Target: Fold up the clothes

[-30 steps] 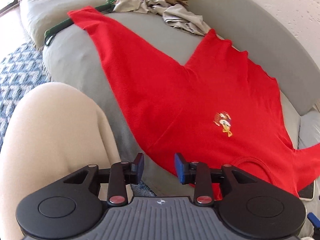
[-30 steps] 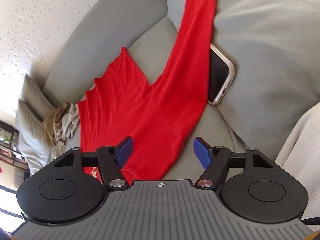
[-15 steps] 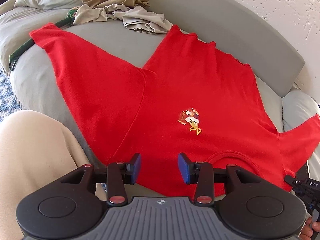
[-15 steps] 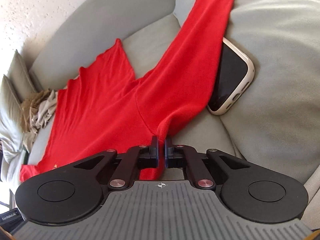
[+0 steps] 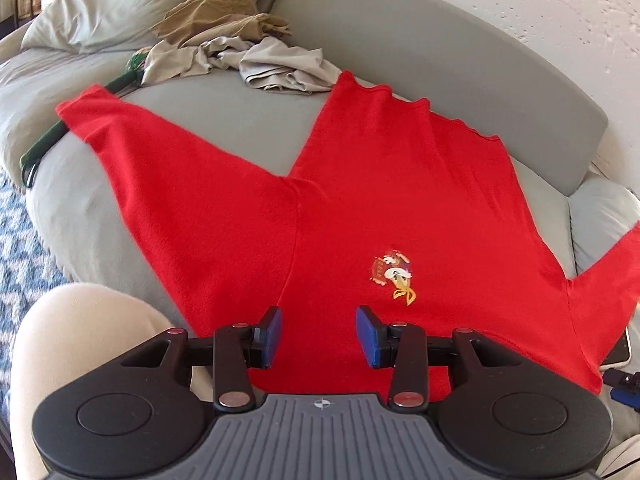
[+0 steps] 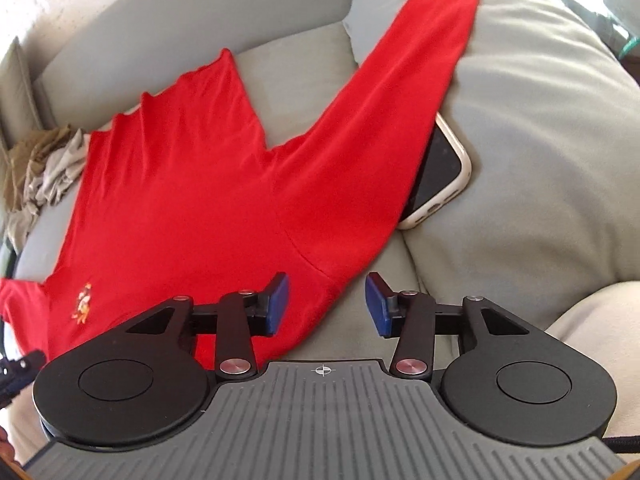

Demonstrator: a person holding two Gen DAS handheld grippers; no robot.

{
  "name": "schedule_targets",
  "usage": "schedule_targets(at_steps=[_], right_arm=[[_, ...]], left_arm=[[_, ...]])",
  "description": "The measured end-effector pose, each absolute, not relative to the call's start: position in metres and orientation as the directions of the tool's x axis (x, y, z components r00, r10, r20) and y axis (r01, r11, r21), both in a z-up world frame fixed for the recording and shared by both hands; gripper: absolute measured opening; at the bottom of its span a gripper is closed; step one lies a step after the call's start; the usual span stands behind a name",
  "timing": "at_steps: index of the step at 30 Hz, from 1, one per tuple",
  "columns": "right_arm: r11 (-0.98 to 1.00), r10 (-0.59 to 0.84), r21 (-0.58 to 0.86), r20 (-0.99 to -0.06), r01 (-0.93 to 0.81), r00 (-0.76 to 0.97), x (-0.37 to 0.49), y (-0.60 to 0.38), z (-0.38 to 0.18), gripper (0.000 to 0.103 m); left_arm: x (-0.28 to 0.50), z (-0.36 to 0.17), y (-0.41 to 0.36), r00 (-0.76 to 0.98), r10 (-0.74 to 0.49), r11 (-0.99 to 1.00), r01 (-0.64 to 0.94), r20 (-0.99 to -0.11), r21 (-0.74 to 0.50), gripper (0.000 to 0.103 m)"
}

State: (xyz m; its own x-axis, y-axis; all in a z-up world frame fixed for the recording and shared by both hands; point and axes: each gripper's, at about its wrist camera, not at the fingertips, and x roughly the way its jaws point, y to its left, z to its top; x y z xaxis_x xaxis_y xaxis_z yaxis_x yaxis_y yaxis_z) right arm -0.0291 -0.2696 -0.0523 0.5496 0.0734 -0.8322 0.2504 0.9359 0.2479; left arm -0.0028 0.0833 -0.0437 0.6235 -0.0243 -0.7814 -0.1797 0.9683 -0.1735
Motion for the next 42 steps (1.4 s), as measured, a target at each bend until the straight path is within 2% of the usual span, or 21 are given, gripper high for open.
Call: schedule_targets(at_steps=[3,6,9,11,15,17,20,23,29,32,36,38,42], right_arm=[[0.959,0.118,0.240,-0.819,0.149,0.562,-0.026,-0.246,-0.039,0.048],[0.967,0.206,0.254,-0.796,0.006,0.570,-0.013,-0.218,-0.038,0.042],[0.978,0.209,0.188,-0.807,-0.095,0.553,-0.004,-0.190,-0.051,0.040],[0.982,0.187,0.141,-0.840,-0.128,0.509,-0.006,-0.181,-0.064,0.040],[0.972,0.207,0.134,-0.873,-0.192,0.442,-0.026,-0.181,-0.073,0.041],[0.969,0.213,0.142,-0.892,-0.201,0.399,-0.030,-0.185,-0.069,0.041],[0.960,0.272,0.232,-0.900,-0.155,0.341,-0.028,-0.202,-0.051,0.041],[0.930,0.368,0.342,-0.839,-0.138,0.402,-0.027,-0.221,-0.016,0.042],[0.914,0.396,0.353,-0.658,-0.202,0.640,0.000,-0.236,0.083,0.069],[0.909,0.378,0.385,-0.600,-0.160,0.705,0.031,-0.243,0.104,0.082],[0.924,0.310,0.374,-0.613,-0.078,0.727,0.082,-0.247,0.099,0.082],[0.918,0.319,0.389,-0.623,-0.071,0.714,0.113,-0.247,0.085,0.082],[0.900,0.347,0.435,-0.654,-0.041,0.673,0.189,-0.245,0.037,0.073]], left_arm=[[-0.004,-0.050,0.078,0.601,-0.042,0.979,-0.135,-0.798,-0.154,0.039],[-0.006,-0.057,0.072,0.575,-0.061,0.987,-0.087,-0.816,-0.135,0.038],[-0.008,-0.065,0.066,0.547,-0.077,0.992,-0.038,-0.834,-0.117,0.037],[-0.010,-0.069,0.063,0.528,-0.087,0.994,-0.005,-0.845,-0.106,0.037],[-0.012,-0.079,0.055,0.487,-0.105,0.994,0.061,-0.867,-0.086,0.037],[-0.012,-0.082,0.057,0.445,-0.118,0.993,0.070,-0.888,-0.098,0.037],[-0.010,-0.071,0.069,0.381,-0.161,0.987,0.057,-0.910,-0.151,0.034],[-0.006,-0.030,0.078,0.487,-0.174,0.985,0.081,-0.856,-0.154,0.036],[0.028,0.047,0.103,0.694,-0.175,0.981,0.064,-0.698,-0.183,0.048],[0.064,0.053,0.113,0.730,-0.139,0.985,0.034,-0.669,-0.167,0.051],[0.122,0.039,0.136,0.743,-0.124,0.982,-0.002,-0.658,-0.187,0.054],[0.156,0.024,0.154,0.747,-0.122,0.979,-0.019,-0.653,-0.205,0.050],[0.233,-0.017,0.181,0.733,-0.156,0.969,-0.015,-0.663,-0.245,0.044]])
